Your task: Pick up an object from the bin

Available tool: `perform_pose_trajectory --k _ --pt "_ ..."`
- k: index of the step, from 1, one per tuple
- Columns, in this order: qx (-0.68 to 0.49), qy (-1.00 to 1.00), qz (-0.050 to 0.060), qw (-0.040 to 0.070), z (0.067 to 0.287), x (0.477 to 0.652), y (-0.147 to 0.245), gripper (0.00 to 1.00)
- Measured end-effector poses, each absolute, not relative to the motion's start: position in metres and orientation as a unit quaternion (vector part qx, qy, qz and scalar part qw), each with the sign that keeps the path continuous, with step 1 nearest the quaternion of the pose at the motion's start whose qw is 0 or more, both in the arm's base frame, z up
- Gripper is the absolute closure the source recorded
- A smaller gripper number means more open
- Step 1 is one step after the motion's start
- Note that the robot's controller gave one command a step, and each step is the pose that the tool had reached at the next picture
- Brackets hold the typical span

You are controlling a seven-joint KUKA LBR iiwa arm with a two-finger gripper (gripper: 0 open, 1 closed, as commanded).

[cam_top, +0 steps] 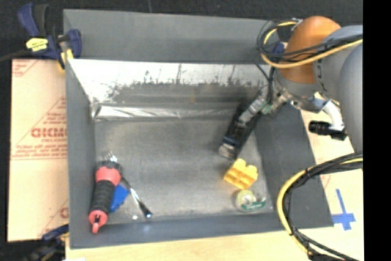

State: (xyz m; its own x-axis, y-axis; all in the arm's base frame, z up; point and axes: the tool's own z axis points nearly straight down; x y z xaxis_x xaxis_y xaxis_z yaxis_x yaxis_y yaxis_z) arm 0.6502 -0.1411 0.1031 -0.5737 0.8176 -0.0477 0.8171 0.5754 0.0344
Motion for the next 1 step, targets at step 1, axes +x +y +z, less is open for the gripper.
perform_pose_trajectory --k 1 --pt "0.365 0.931 0.001 0.029 0.1041 0.6472 -0.14 1.0"
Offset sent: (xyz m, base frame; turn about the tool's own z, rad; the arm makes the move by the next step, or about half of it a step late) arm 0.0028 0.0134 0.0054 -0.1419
